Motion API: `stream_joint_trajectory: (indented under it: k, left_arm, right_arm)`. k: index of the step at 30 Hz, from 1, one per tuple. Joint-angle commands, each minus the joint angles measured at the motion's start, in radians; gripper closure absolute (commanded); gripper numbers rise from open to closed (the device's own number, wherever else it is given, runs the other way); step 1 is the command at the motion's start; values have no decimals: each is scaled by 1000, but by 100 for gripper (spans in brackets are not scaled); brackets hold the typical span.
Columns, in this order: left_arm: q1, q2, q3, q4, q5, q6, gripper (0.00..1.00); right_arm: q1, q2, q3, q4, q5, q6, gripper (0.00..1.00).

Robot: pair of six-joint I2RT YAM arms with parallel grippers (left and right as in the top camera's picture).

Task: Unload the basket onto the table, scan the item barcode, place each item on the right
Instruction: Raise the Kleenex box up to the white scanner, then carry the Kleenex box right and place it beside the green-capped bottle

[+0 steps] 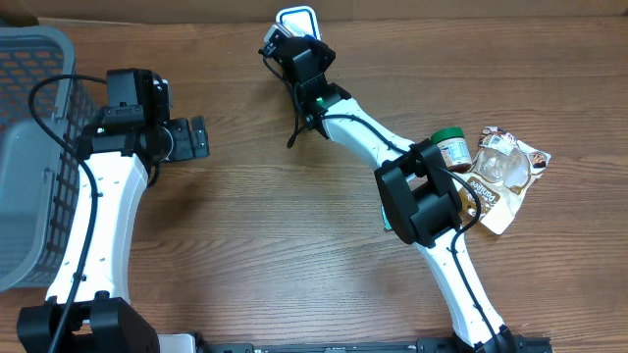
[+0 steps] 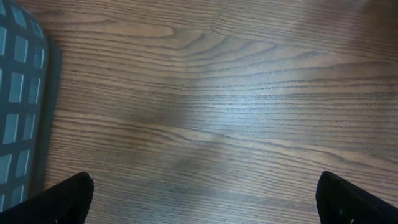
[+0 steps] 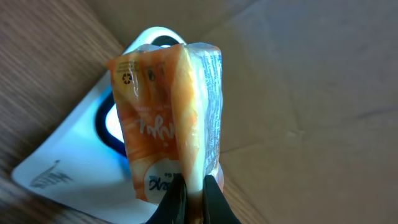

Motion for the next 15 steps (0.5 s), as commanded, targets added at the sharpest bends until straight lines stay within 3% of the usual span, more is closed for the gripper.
stream_joint_trajectory:
  k: [1, 11, 15]
  left_arm:
    - [4, 5, 1, 0, -6, 29, 0]
    - [4, 5, 1, 0, -6, 29, 0]
    - [4, 5, 1, 0, -6, 29, 0]
  right_arm:
    - [14, -3, 6, 8, 31, -16, 96]
    - [76, -99, 6, -84, 50, -7, 96]
    - [106, -192, 6, -238, 44, 130, 96]
